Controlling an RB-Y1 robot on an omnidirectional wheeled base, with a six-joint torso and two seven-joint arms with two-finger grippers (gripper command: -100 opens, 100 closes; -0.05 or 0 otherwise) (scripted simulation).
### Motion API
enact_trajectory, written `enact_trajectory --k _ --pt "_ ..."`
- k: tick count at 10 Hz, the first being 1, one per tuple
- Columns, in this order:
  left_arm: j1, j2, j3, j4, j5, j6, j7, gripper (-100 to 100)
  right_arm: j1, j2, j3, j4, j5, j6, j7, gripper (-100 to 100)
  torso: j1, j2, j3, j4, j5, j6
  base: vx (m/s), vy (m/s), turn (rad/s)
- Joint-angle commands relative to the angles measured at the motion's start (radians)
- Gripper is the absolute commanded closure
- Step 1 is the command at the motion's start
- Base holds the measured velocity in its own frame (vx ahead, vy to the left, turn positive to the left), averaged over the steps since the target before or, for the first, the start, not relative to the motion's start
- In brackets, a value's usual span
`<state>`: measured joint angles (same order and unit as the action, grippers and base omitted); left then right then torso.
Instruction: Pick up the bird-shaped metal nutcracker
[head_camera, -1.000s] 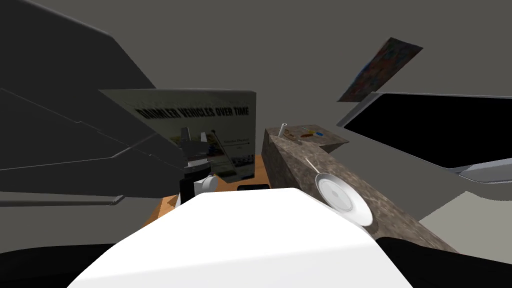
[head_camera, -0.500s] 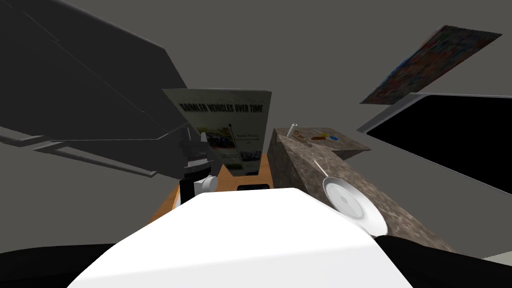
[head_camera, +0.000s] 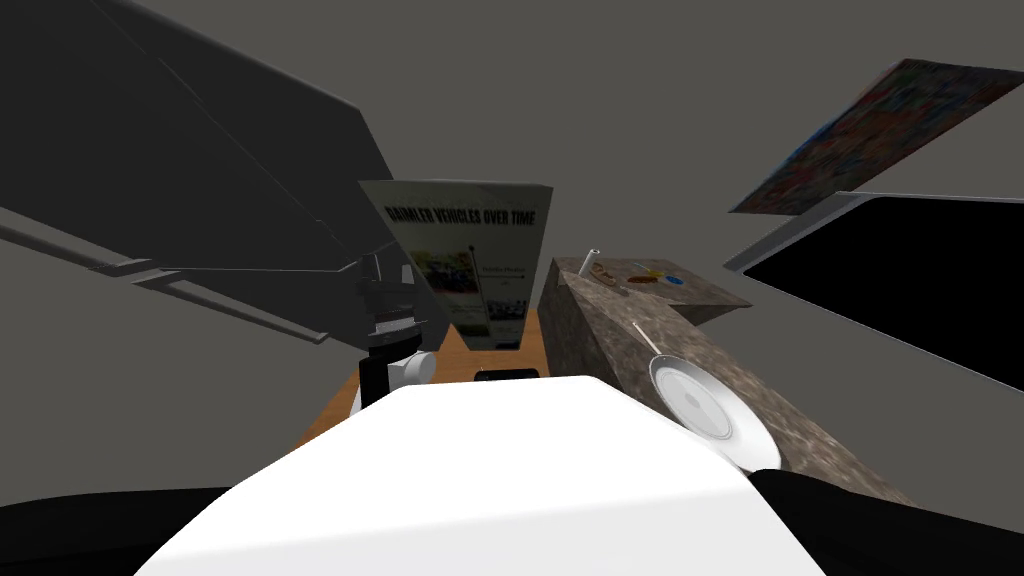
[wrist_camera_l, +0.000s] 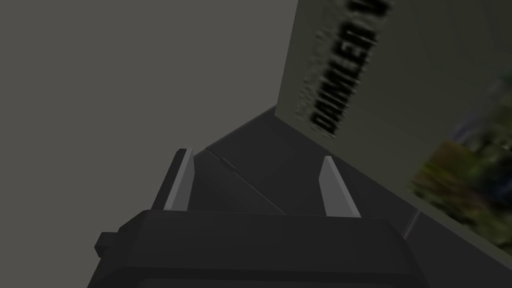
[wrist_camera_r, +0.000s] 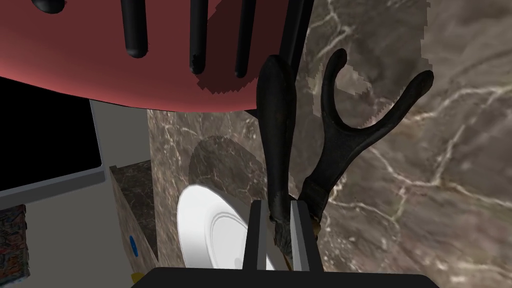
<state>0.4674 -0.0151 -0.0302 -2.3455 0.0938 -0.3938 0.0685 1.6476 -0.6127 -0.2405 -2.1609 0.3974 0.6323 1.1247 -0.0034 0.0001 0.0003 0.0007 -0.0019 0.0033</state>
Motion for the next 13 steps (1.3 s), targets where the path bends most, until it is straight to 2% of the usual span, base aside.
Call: enact_trajectory --k 1,2,3,4,13 --pt "0.0 0.0 0.0 0.0 0.0 0.0 0.0 0 0.0 0.0 0.0 0.0 0.0 0.0 0.0 100 0.0 0.0 0.0 0.0 0.0 0.0 0.0 0.0 0.0" --pt "0.0 0.0 0.0 0.0 0.0 0.0 0.0 0 0.0 0.0 0.0 0.0 0.0 0.0 0.0 100 0.0 0.0 0.0 0.0 0.0 0.0 0.0 0.0 0.0" --pt "0.0 0.0 0.0 0.0 0.0 0.0 0.0 0 0.0 0.0 0.0 0.0 0.0 0.0 0.0 0 0.0 0.0 0.0 0.0 0.0 0.0 0.0 0.0 0.0" --pt "0.0 0.0 0.0 0.0 0.0 0.0 0.0 0 0.009 0.006 -0.003 -0.004 0.011 -0.015 0.002 100 -0.001 0.0 0.0 0.0 0.0 0.0 0.035 -0.033 -0.247" --pt "0.0 0.0 0.0 0.0 0.0 0.0 0.0 0 0.073 0.079 -0.034 -0.038 0.208 -0.247 0.061 100 -0.005 -0.007 -0.004 -0.002 -0.002 0.001 0.13 -0.041 -0.312"
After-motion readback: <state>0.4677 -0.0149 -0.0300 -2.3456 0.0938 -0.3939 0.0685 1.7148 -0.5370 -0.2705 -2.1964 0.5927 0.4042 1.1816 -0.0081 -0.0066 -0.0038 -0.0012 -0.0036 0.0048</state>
